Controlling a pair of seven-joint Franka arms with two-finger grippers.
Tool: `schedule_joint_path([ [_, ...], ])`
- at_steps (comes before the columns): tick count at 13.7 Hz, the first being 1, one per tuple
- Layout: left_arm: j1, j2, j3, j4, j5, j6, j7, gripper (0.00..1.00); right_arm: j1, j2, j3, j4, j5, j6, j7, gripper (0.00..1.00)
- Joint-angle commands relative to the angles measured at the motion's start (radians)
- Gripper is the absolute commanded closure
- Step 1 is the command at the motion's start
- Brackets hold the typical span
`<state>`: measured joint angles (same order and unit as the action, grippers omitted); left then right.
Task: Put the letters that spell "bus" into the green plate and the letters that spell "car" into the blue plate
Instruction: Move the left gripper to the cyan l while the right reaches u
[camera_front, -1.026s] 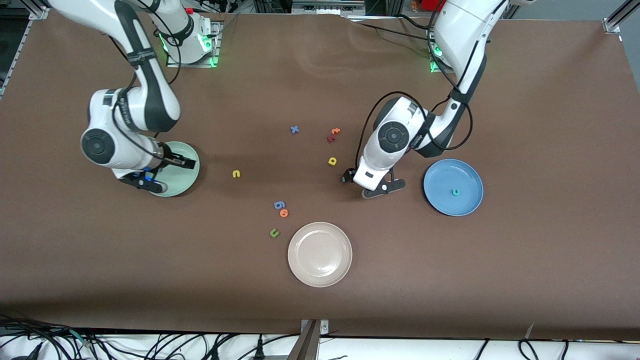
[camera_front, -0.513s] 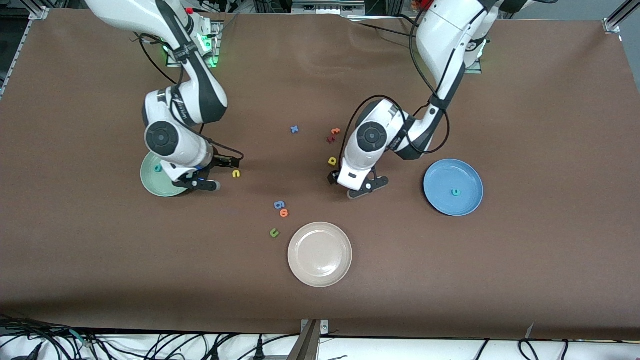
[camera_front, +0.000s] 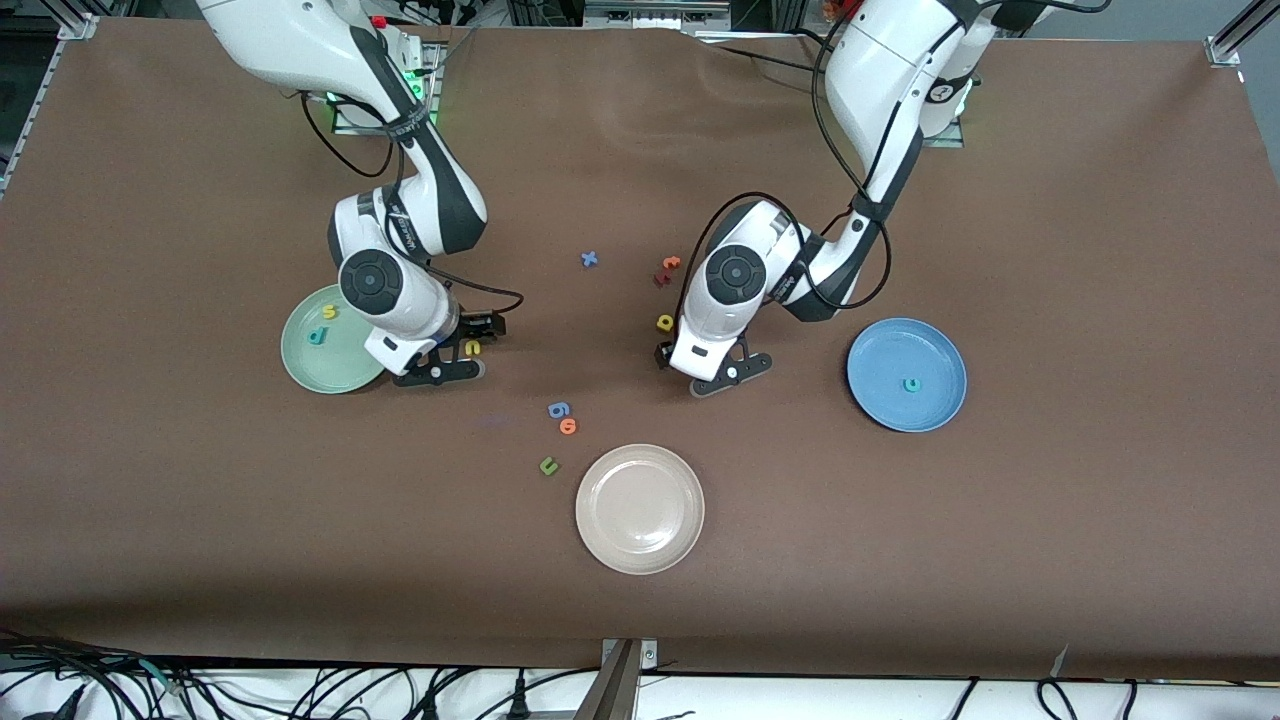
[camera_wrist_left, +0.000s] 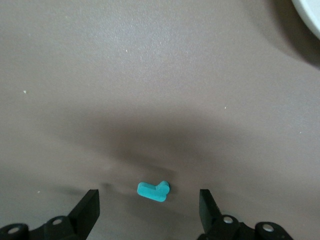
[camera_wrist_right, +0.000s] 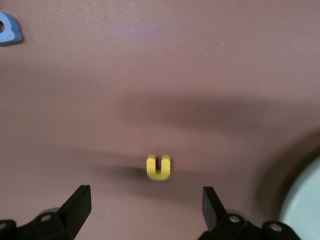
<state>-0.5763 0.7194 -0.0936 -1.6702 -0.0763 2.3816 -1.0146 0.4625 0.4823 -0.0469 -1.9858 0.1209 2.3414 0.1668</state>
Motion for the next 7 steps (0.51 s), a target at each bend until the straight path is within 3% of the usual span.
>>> schedule_joint_path([
  [1,0.000,0.015,0.003,0.027,0.024,-0.009,0.002,0.18,0.004,0.038,-0.004,-0.015,-0.006,0.071,-0.047,0.01],
  [5,-0.007,0.025,0.003,0.027,0.024,-0.007,-0.001,0.26,0.002,0.048,-0.004,-0.033,-0.003,0.072,-0.046,0.02],
  [7,-0.008,0.028,0.003,0.027,0.023,-0.004,-0.012,0.29,0.001,0.050,-0.004,-0.041,-0.001,0.096,-0.046,0.08],
])
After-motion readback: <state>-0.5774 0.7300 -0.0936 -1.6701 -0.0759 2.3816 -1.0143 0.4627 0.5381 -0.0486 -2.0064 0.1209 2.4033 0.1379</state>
